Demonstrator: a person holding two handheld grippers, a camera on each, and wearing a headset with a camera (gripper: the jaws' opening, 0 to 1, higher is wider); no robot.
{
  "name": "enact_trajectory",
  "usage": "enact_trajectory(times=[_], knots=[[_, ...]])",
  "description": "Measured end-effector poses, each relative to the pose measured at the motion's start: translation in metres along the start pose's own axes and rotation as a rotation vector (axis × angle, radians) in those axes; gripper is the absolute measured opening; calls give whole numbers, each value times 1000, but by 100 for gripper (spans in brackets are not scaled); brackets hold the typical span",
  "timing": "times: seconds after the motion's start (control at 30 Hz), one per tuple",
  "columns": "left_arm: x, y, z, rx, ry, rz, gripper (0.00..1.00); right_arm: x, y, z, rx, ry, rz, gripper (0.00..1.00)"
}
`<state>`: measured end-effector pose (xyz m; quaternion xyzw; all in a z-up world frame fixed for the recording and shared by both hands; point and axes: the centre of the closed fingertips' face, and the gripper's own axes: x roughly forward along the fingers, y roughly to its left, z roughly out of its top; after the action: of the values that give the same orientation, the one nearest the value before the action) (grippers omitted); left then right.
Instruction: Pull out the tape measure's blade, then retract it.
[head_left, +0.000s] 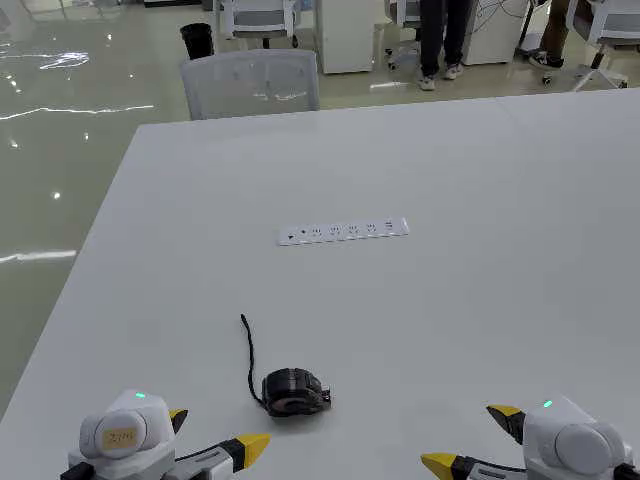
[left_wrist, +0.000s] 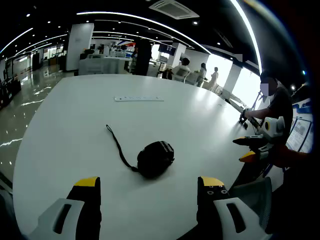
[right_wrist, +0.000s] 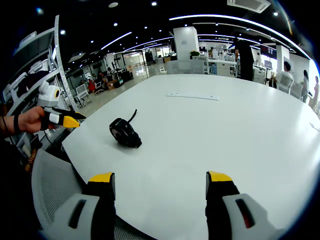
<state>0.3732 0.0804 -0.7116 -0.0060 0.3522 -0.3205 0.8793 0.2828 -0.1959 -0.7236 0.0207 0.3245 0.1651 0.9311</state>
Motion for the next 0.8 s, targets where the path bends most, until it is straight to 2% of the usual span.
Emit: enact_trajectory(times=[0.63, 0.67, 0.8], knots=[[-3, -1, -2, 2, -1, 6, 76, 3, 4, 2, -8, -4, 12, 76], [-5, 5, -3, 6, 0, 18, 76, 3, 4, 1, -2, -10, 13, 76], [-6, 7, -3, 6, 0, 23, 76, 3, 4, -4, 6, -3, 14, 75]])
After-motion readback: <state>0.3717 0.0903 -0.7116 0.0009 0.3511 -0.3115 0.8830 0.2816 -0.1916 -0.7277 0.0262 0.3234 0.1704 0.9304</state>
